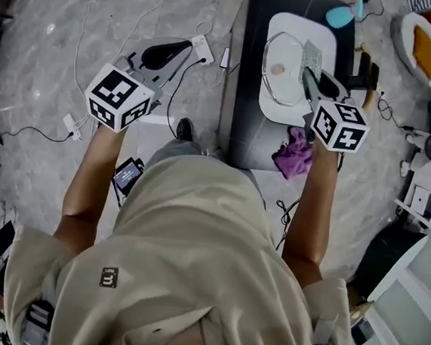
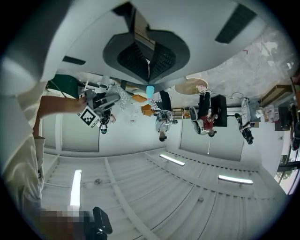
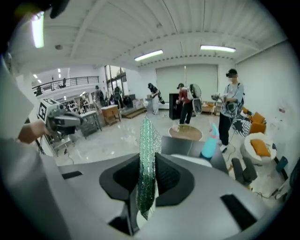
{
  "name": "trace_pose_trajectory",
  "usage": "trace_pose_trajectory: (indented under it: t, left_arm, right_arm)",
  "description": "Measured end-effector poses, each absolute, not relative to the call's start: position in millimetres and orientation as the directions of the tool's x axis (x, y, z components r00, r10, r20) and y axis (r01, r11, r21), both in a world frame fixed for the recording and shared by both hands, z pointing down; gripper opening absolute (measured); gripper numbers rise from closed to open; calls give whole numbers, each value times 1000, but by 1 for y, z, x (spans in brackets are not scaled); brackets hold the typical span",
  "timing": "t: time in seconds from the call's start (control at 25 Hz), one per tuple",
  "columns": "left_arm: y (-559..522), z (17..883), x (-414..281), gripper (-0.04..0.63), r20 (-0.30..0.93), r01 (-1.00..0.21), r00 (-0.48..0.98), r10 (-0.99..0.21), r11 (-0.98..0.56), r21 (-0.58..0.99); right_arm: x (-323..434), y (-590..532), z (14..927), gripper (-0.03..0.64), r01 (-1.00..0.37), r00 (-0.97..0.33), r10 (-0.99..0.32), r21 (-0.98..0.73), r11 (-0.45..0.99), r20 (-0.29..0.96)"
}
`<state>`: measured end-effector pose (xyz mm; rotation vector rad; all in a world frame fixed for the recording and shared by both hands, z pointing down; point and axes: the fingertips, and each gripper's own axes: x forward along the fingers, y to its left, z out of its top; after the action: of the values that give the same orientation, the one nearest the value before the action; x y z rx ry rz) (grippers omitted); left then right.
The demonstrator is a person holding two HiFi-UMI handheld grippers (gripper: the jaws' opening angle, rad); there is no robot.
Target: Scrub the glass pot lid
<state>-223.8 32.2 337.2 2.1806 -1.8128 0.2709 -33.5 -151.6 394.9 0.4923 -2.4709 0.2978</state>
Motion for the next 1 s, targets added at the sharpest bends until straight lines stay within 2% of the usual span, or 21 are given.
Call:
trace_pose_trajectory:
  t: [0.16,0.4,0.6,1.0]
  left_arm:
    - [32,310,-224,15,282,-980,199,-939,-186,70]
    - [42,281,-226,15,236,-978,208,-949,-207,30]
    - [57,259,-231,15,199,-979,197,-960,-202,-3]
    - [72,258,-232,15,195,-980,197,-961,-200,7]
  right_arm:
    - [-33,-129,304,78,-398,-839,-339,-55,916,425]
    - [-21,-95,212,78,-411,-879,-405,29,911,251]
    - [-13,-75,177,75,-428,-876,-443,117,896,191]
    - [-15,-60,158,74,-440,-877,-456,130,889,151]
